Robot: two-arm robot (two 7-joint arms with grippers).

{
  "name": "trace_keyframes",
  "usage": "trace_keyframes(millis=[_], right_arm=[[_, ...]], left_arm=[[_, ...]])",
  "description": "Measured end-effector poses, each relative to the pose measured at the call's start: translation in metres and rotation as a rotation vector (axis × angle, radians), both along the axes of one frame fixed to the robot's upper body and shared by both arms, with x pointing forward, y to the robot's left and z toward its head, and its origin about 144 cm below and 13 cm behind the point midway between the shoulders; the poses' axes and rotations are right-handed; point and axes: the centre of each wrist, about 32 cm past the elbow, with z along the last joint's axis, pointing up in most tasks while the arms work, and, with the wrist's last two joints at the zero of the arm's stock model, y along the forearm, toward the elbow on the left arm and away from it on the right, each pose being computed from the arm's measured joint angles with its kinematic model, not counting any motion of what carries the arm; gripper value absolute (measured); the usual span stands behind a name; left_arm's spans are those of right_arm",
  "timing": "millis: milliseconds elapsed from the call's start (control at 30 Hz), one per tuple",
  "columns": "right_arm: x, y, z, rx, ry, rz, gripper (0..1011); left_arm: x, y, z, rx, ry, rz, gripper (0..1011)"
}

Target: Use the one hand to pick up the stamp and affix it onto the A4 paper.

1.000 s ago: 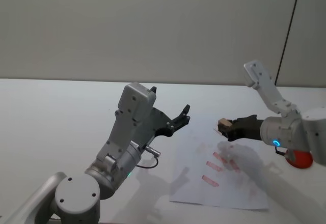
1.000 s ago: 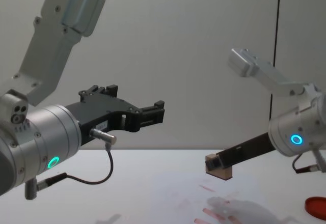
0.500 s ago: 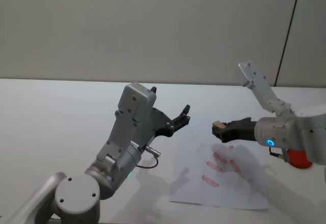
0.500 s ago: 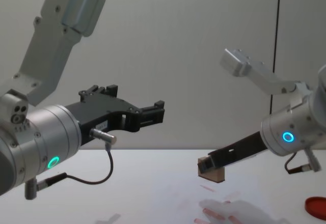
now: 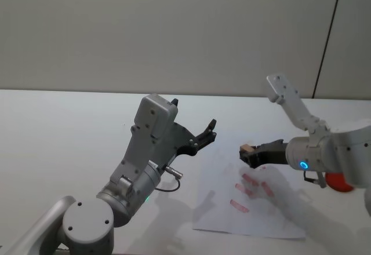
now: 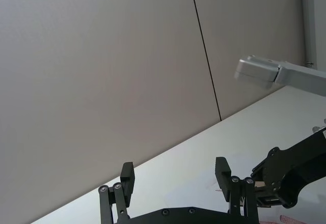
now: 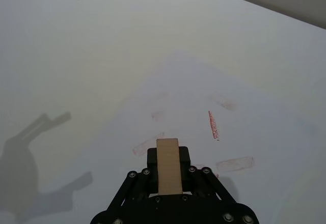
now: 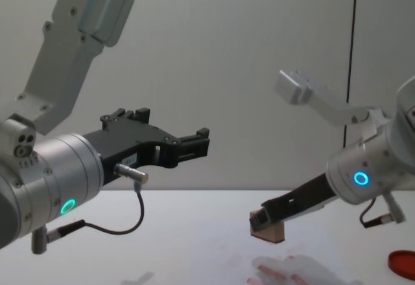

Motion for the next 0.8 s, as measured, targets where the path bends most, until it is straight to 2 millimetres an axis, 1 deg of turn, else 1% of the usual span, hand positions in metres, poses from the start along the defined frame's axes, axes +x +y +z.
trace_keyframes(millis=[433,800], right_arm=[[0.003,0.010,-0.003,-0.017,0.036,0.002,219],[0.012,0.016,0.003,-0.038,0.041,0.016,219]], left_arm=[[0.000,0.000,0.000,0.000,0.000,0.000,1002],[0.000,0.000,0.000,0.000,0.000,0.000,1002]])
